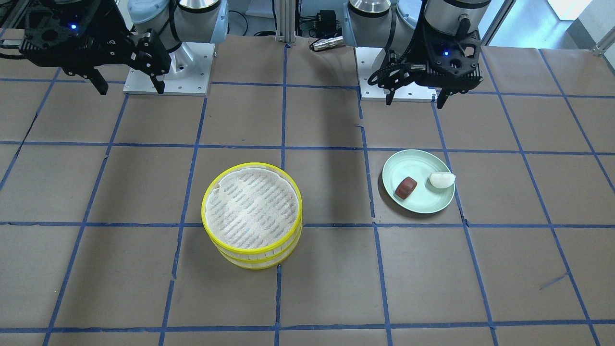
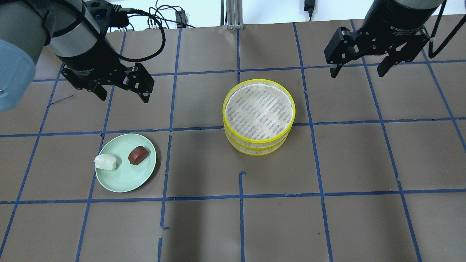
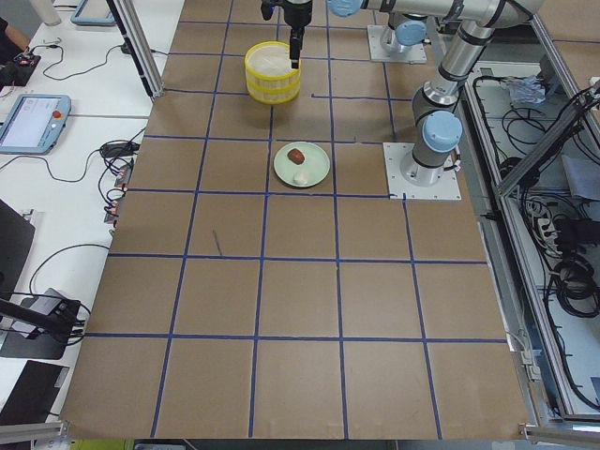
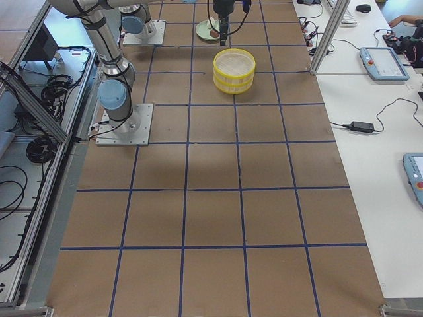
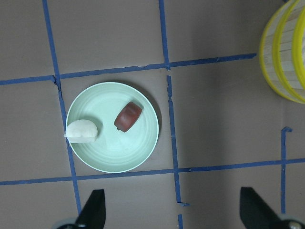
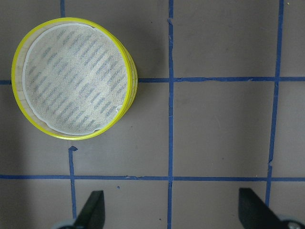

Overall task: Place buns in different layers of steamer
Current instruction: 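Lower the left gripper toward the plate while the right moves to the steamer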

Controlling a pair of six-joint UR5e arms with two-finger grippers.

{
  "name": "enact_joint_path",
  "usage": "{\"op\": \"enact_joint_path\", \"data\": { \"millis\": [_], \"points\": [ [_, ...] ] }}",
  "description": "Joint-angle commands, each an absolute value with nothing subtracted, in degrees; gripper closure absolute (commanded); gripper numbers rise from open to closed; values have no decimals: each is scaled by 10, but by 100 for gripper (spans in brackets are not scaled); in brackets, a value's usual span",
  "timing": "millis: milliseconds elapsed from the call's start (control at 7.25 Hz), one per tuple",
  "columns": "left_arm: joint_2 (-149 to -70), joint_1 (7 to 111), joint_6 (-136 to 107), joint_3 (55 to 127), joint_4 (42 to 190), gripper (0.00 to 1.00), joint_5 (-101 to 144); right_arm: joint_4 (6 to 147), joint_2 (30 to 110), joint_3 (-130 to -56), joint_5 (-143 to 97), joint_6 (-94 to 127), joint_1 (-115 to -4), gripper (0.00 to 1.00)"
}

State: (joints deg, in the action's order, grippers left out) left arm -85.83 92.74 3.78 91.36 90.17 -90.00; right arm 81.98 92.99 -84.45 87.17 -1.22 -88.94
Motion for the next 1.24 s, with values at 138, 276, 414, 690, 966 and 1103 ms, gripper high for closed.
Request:
{"op": "enact_joint_path", "data": {
  "millis": [138,276,414,690,966,1103],
  "points": [
    [-858,927,39,917,890,0,-894,819,932,-850,867,-12,-889,0],
    [-852,926,40,920,899,0,-896,818,934,-851,872,-11,-889,0],
    [-848,925,68,936,901,0,-918,817,933,-853,874,-15,-889,0],
    [-845,912,91,982,897,0,-1008,909,852,-874,868,-4,-894,0],
    [-861,896,105,1022,879,0,-1034,1013,761,-882,866,5,-927,0],
    [-868,878,108,1046,874,2,-1038,1037,720,-897,872,13,-941,0]
  ]
}}
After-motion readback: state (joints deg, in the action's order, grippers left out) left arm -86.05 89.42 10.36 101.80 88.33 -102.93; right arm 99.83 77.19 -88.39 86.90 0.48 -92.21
